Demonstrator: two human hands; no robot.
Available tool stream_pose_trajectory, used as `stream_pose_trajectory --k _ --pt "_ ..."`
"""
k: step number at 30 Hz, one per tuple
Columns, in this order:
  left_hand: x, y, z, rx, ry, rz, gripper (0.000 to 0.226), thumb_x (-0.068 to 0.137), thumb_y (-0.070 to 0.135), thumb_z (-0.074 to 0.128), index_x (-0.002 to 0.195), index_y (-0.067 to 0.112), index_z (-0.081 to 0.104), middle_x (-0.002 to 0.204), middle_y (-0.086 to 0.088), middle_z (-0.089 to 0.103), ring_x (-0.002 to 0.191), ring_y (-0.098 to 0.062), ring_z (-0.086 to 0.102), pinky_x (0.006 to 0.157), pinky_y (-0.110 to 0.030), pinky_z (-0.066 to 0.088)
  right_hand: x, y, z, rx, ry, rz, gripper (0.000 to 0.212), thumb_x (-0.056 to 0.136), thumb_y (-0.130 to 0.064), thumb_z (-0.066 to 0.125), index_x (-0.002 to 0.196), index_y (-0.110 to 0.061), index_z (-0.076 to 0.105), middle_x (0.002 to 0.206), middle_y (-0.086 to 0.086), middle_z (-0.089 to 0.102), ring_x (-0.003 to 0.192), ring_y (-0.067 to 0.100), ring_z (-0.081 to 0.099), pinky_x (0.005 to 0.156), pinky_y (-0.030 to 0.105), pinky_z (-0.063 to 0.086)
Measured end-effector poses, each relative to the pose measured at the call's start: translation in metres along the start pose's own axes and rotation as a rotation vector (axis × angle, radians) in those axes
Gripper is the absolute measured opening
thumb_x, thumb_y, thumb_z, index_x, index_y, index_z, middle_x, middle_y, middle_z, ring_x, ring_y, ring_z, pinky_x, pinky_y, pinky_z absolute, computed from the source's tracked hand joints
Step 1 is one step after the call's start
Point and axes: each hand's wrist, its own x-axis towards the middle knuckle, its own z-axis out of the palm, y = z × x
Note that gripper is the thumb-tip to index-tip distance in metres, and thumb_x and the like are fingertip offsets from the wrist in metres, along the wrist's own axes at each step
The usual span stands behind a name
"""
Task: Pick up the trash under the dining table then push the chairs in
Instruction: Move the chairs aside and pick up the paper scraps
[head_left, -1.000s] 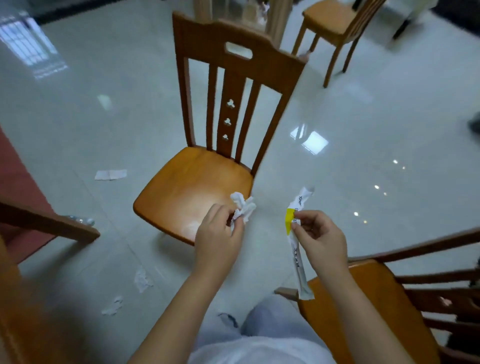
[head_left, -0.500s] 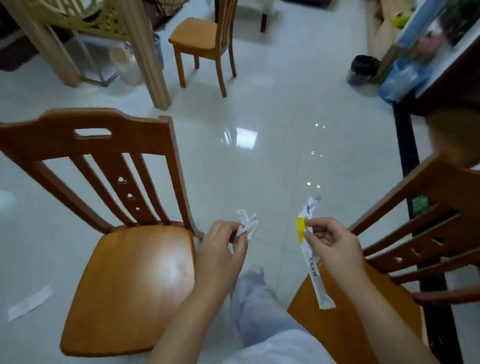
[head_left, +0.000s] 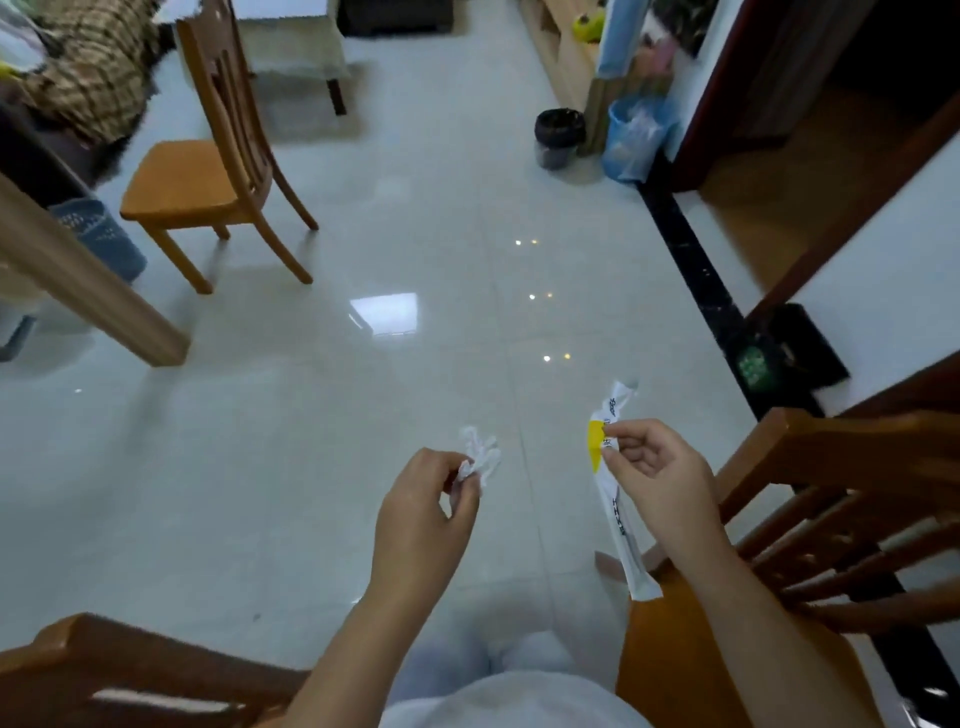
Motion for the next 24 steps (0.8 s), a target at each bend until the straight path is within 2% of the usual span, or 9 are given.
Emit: stream_pose_trajectory --k 3,7,12,15,21,24 --pt "0.048 -0.010 0.015 -0.046 -0.091 -0.034 0.025 0.083 0.007 0.062 0.071 0.027 0.053 0.071 0.008 0.056 0.074 -0.005 0.052 0.060 -0.011 0.037 0.038 0.002 0.006 0.001 0.078 0.026 0.035 0.081 0.005 0.063 0.080 -0.030 0.062 0.071 -0.010 0.065 0.066 -0.002 0.059 0.067 0.008 0.046" --pt "0.132 -0.021 0.037 -0.089 -0.201 -0.030 0.024 0.085 0.011 0.059 0.071 0.028 0.052 0.074 0.007 0.058 0.072 -0.007 0.052 0.061 -0.015 0.039 0.103 0.000 0.022 -0.027 0.177 0.061 0.030 0.081 0.003 0.063 0.080 -0.028 0.063 0.072 -0.013 0.067 0.067 -0.004 0.060 0.065 0.007 0.045" --pt "0.250 -0.023 0.049 -0.076 -0.300 0.056 0.012 0.087 0.013 0.058 0.076 0.019 0.056 0.076 0.008 0.056 0.072 -0.006 0.053 0.059 -0.011 0.036 0.193 -0.022 0.046 -0.056 0.326 0.088 0.028 0.082 0.000 0.063 0.079 -0.028 0.063 0.075 -0.010 0.066 0.066 -0.003 0.059 0.065 0.008 0.045" --pt "0.313 -0.015 0.062 -0.057 -0.363 0.143 0.011 0.087 0.015 0.057 0.077 0.018 0.057 0.076 0.008 0.056 0.072 -0.007 0.053 0.058 -0.013 0.036 0.240 -0.035 0.051 -0.026 0.403 0.069 0.027 0.082 0.000 0.062 0.080 -0.027 0.062 0.077 -0.009 0.066 0.066 -0.005 0.059 0.066 0.007 0.045" --pt "0.386 0.015 0.122 -0.074 -0.470 0.194 0.010 0.085 0.011 0.060 0.078 0.017 0.058 0.074 0.009 0.055 0.076 -0.005 0.051 0.059 -0.009 0.036 0.306 -0.022 0.020 -0.021 0.543 0.126 0.032 0.082 0.001 0.063 0.078 -0.032 0.061 0.076 -0.011 0.065 0.065 -0.003 0.059 0.066 0.008 0.046" --pt "0.410 0.037 0.169 -0.071 -0.560 0.231 0.011 0.085 0.011 0.060 0.076 0.017 0.058 0.073 0.009 0.056 0.073 -0.006 0.050 0.058 -0.011 0.036 0.335 -0.004 -0.012 -0.018 0.613 0.186 0.032 0.082 -0.001 0.063 0.078 -0.033 0.061 0.075 -0.011 0.065 0.064 -0.003 0.058 0.065 0.009 0.046"
